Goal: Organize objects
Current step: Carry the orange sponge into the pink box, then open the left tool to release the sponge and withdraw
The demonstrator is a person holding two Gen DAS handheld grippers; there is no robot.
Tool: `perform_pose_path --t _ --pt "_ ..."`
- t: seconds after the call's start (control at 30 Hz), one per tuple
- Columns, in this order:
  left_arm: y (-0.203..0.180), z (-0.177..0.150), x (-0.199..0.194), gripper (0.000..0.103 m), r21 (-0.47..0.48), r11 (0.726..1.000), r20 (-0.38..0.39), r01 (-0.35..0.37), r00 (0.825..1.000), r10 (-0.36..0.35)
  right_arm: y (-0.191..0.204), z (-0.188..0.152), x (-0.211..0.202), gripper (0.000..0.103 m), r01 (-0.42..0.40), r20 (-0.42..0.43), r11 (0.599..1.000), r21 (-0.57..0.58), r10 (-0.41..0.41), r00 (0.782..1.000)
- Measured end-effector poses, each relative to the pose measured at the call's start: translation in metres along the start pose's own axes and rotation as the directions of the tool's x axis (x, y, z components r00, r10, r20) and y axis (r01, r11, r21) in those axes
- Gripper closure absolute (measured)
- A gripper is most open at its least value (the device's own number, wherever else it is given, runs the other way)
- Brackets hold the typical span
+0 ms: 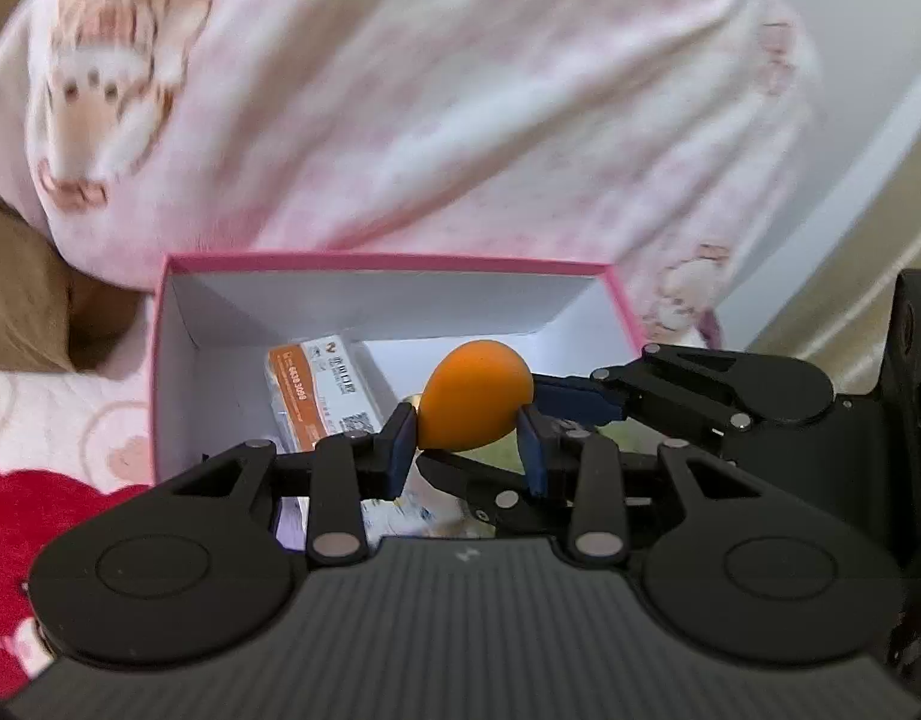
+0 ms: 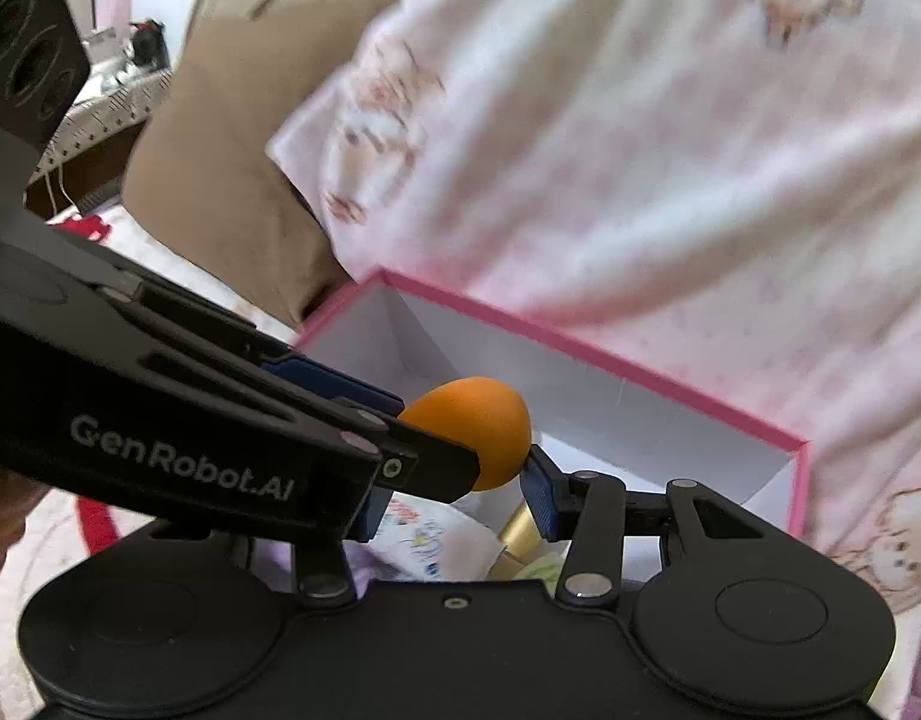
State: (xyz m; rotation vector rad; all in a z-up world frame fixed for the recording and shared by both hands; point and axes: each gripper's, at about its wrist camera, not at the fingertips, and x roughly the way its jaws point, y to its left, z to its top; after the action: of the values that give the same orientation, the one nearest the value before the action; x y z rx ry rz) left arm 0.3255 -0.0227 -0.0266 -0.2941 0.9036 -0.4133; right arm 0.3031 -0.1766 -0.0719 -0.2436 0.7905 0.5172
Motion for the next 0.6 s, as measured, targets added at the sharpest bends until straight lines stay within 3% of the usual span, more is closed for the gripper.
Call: perform_pose_path --t 0.23,0.33,0.47,0.6 --pt "0.037 0.01 0.055 0.069 -0.158 0.986 -0.016 0.052 0.998 -0.055 -0.017 0.003 0.057 0.051 0.037 -0.087 0.999 -0.037 -0.04 0.995" --pt "0.039 0.013 0.067 0.069 -0.163 0.986 -0.037 0.037 0.998 -0.043 -0.025 0.005 0.071 0.051 0.018 -0.125 0.999 -0.031 -0.022 0.992" --pt "0.046 0.016 0.08 0.068 -0.241 0.97 -0.075 0.03 0.996 -0.05 -0.029 0.004 0.083 0.051 0.021 -0.151 0.999 -0.031 -0.025 0.988" --pt "0.047 0.018 0.082 0.064 -0.242 0.97 -0.062 0.018 0.997 -0.034 -0.03 -0.002 0.087 0.05 0.05 -0.151 0.998 -0.032 -0.054 0.987"
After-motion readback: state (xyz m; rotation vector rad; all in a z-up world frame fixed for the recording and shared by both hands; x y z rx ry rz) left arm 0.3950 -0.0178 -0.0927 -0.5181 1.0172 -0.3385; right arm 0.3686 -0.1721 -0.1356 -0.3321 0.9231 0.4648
